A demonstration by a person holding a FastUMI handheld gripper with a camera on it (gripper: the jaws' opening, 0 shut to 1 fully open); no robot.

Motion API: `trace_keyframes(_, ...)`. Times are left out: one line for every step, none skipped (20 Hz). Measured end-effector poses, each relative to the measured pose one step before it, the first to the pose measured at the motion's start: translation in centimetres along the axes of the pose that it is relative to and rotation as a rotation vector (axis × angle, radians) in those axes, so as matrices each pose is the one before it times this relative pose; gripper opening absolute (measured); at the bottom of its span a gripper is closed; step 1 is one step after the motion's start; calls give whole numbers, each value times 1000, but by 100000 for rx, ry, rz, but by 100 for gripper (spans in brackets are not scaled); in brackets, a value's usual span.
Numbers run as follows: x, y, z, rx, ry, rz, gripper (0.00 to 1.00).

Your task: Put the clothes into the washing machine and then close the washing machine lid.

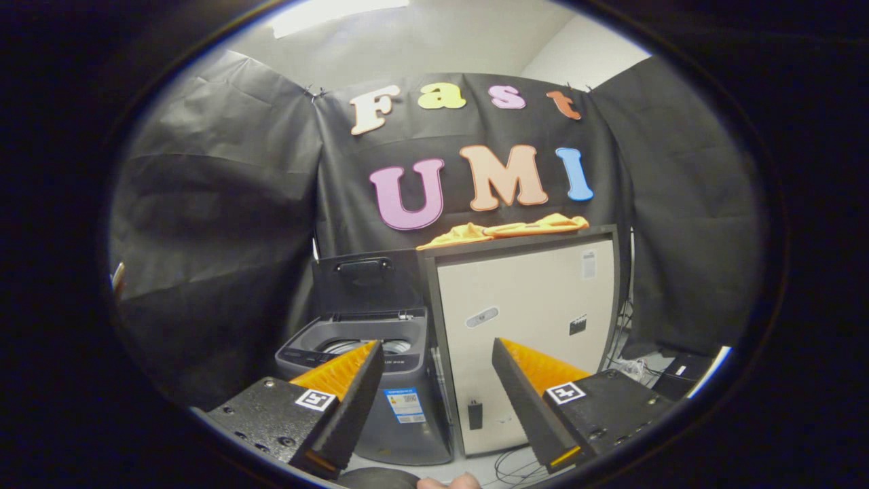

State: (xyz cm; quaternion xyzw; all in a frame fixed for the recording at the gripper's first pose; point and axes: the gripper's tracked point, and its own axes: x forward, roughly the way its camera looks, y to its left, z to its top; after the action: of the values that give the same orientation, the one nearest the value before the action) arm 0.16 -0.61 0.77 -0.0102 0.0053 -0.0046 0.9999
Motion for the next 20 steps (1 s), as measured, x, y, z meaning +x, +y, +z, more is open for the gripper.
trace_keyframes(200,32,349,410,-293,99,97)
trace_keyframes(277,-25,196,-14,576,171,97)
trace_keyframes(249,-21,308,-577,189,-13,97)
trace_keyframes(237,-149,508,-826,-399,-194,97)
trace_keyframes(248,22,474,-683,-494,25,97)
trace_keyframes(313,50,160,-502,-222,62,97)
trace_keyframes(376,84,47,-599,262,181,97)
trace_keyframes(229,-10,-67,-674,506,-2,97)
trace_keyframes(243,41,-21,-511,497,-121,97)
trace_keyframes(192,85,-17,-120,185,71,97)
trace_keyframes(203,208,311,60,-266,476,97)
trace_keyframes(267,223,609,77,-774,296,97)
trace_keyframes(291,114,586,-16,-779,80,97)
trace_keyframes(305,-46,327,-69,-350,26,97)
trace_keyframes(409,133,405,-230,10,212,97)
trace_keyframes(316,31,418,-385,48,167,97)
trace_keyframes(468,-1,492,-649,78,268,97)
trace_keyframes(427,-37,436,-1032,170,58,97)
trace_keyframes(426,-247,441,-1106,92,-303,97)
trace_keyframes(547,-254,433,-951,293,-467,97)
